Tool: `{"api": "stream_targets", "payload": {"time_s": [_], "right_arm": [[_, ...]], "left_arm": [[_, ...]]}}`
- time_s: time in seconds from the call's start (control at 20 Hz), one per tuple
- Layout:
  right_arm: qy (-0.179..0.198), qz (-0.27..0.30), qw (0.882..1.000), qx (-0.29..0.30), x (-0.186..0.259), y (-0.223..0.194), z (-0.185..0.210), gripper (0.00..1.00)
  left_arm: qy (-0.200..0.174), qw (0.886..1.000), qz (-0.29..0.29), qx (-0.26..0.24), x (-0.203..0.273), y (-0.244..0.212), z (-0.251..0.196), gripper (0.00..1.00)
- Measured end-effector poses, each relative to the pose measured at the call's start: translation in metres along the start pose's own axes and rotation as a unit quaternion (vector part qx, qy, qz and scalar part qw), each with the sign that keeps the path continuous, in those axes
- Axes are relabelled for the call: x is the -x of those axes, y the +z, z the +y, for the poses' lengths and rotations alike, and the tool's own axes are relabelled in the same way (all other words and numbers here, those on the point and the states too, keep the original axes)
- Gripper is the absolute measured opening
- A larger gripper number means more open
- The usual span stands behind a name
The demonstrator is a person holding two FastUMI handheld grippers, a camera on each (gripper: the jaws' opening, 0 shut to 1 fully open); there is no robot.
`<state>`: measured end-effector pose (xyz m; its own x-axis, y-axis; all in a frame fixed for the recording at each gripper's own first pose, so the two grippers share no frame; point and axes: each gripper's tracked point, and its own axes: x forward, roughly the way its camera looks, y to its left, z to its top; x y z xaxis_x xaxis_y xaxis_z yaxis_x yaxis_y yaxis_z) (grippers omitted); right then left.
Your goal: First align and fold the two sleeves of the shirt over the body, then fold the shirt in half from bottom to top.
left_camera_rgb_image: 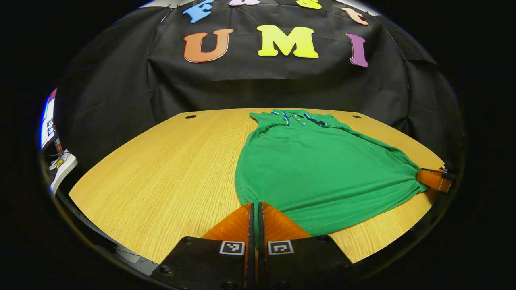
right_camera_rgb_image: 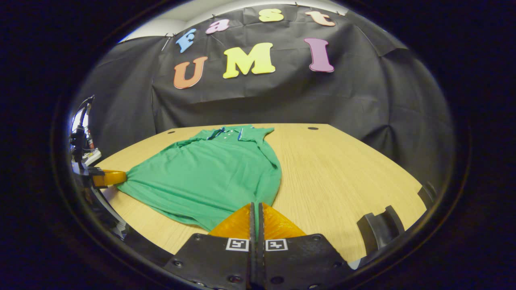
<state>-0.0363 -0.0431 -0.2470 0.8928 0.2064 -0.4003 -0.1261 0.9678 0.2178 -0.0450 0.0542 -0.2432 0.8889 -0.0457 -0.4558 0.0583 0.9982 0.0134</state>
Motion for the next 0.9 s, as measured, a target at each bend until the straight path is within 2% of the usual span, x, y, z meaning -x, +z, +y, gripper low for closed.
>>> {"api": "stream_targets", "payload": {"time_s": [0.2, 0.6, 0.75, 0.9], "right_arm": [[0.002, -0.018, 1.000, 0.003, 0.006, 0.011, -0.001, 0.00], [0.006, -0.011, 1.000, -0.008, 0.002, 0.024, 0.000, 0.01], [0.012, -0.015, 1.000, -0.012, -0.004, 0.045, 0.006, 0.01], [0.007, -0.044, 0.999, 0.003, -0.013, 0.080, 0.010, 0.00]], "left_arm": [[-0.007, 1.000, -0.008, 0.007, 0.004, 0.006, -0.003, 0.08], [-0.007, 0.999, -0.040, 0.010, 0.012, 0.032, -0.002, 0.08], [-0.009, 0.998, -0.054, 0.014, 0.012, 0.059, -0.002, 0.08], [-0.014, 0.997, -0.071, 0.011, 0.006, 0.093, 0.002, 0.08]]}}
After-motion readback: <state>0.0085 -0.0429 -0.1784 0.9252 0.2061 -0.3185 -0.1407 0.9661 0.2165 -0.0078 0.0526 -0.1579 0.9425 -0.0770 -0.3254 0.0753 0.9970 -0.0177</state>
